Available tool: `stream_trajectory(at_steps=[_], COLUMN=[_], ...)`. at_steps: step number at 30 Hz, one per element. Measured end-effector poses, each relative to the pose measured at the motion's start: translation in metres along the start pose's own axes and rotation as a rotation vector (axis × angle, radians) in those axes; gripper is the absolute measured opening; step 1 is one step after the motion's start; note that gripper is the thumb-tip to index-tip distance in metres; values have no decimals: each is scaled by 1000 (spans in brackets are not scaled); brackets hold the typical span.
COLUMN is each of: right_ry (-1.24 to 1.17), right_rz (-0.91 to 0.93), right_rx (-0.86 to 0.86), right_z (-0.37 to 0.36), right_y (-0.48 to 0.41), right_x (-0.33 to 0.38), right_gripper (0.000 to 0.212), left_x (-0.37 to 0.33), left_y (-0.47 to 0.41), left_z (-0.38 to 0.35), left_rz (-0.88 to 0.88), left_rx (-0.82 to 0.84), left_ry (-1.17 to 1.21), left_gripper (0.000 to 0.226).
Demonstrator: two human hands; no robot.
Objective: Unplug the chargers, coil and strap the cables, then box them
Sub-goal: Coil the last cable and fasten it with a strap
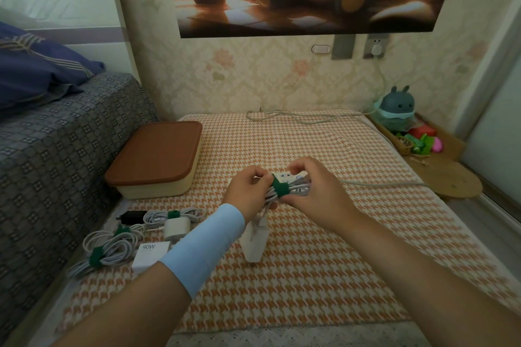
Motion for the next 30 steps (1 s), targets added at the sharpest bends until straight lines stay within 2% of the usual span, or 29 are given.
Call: stream_trajectory(at_steps=[2, 5, 7, 10, 14, 17, 19, 21, 25, 28, 30], right_ry=[30, 168, 165, 187, 245, 250, 255, 257, 212, 153, 140], right_rz=[10, 116, 158, 229, 389, 444, 464, 475, 421, 300, 218], right_rx=[104, 172, 147, 109, 58, 27, 10, 1, 23, 59, 118], right_z=[-2, -1, 0, -1, -3, -3, -3, -3, -1, 1, 0], right_y=[3, 5, 3, 0, -1, -1, -1, -1, -4, -7, -9], right_x=[-4, 1, 3, 7, 16, 16, 18, 21, 23, 22, 22], right_gripper=[47, 25, 20, 25, 27, 28, 29, 29, 35, 34, 47], left_x=[-4, -9, -13, -16, -15, -16, -15, -10, 0, 6, 10], left_y=[2, 4, 3, 3, 2, 3, 5, 4, 4, 2, -1], left_z=[-4, -8, -8, -6, -5, -6, -8, -10, -12, -10, -8], left_rz=[-69, -176, -193, -191, -174, -189, -147, -61, 74, 159, 192], left_rx=[38, 57, 102, 131, 107, 80, 121, 197, 315, 346, 314], left_ry=[-83, -235, -249, -271, -369, -394, -403, -402, -448, -280, -209], left_gripper=[12, 15, 15, 15, 13, 15, 14, 8, 28, 24, 30])
Point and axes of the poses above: each hand's wrist, its own y-axis away from the middle knuckle, its own z-axis out of the back of the hand, x = y × z, the point moved 7 cm from there along -y, towards the middle knuckle, and after that the axes turned 15 degrees about z, right-handed, at the moved point
